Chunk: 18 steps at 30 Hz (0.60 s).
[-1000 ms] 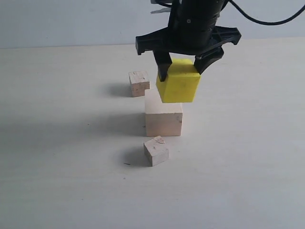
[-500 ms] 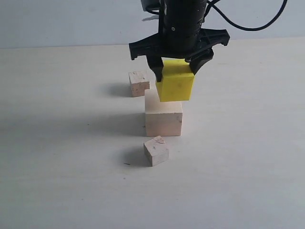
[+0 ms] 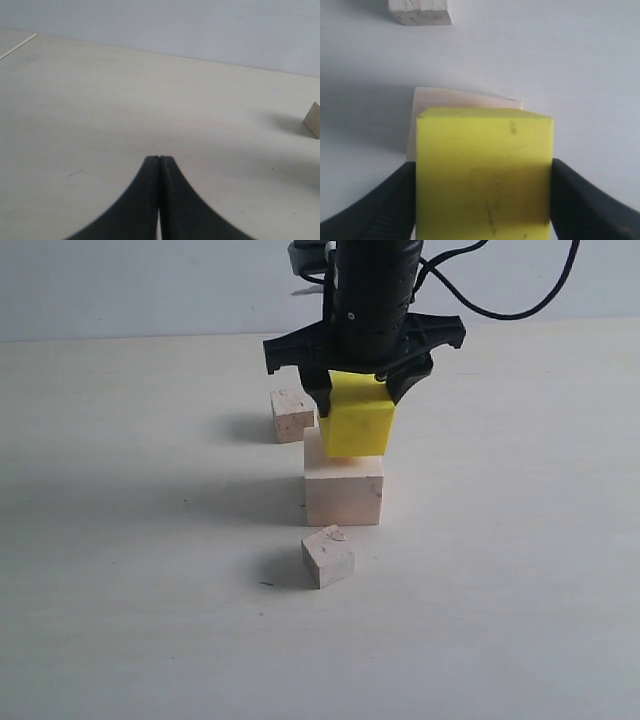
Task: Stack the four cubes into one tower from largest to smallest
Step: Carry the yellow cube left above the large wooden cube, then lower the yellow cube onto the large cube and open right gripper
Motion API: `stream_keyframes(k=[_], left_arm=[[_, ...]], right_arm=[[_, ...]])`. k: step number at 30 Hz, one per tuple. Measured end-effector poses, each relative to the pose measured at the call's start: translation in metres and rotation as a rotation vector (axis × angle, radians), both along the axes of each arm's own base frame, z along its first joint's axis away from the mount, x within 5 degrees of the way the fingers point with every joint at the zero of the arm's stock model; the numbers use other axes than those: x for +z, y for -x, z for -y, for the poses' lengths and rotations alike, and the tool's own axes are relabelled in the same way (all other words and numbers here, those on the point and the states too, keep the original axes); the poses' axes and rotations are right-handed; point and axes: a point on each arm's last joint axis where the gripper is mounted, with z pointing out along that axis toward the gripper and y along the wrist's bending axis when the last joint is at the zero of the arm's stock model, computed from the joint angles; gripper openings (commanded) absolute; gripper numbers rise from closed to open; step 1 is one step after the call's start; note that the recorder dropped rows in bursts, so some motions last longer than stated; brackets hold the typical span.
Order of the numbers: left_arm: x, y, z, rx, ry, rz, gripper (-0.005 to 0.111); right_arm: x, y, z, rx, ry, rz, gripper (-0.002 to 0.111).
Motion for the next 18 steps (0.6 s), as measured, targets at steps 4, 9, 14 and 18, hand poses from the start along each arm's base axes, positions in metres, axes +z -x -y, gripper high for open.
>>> stream_keyframes(k=[4, 9, 14, 18], left_arm=[[0.0000, 0.0000, 0.0010, -0.019, 0.000, 0.000, 0.000], [0.0000, 0.0000, 0.0011, -0.020, 0.000, 0.000, 0.000], [0.0000, 0.0000, 0.0011, -0.020, 0.000, 0.000, 0.000], [0.0000, 0.0000, 0.0011, -0.020, 0.000, 0.000, 0.000]], right_arm=[[-0.0046, -0.0014, -0.0009, 0.001, 0.007, -0.005, 0.000], [-0.0044, -0.0026, -0.0003, 0.001, 0.013, 0.009, 0.000], [-0.0045, -0.0019, -0.0012, -0.006, 0.001, 0.000, 0.000], [-0.0044, 0.0011, -0.0070, 0.001, -0.016, 0.001, 0.000]])
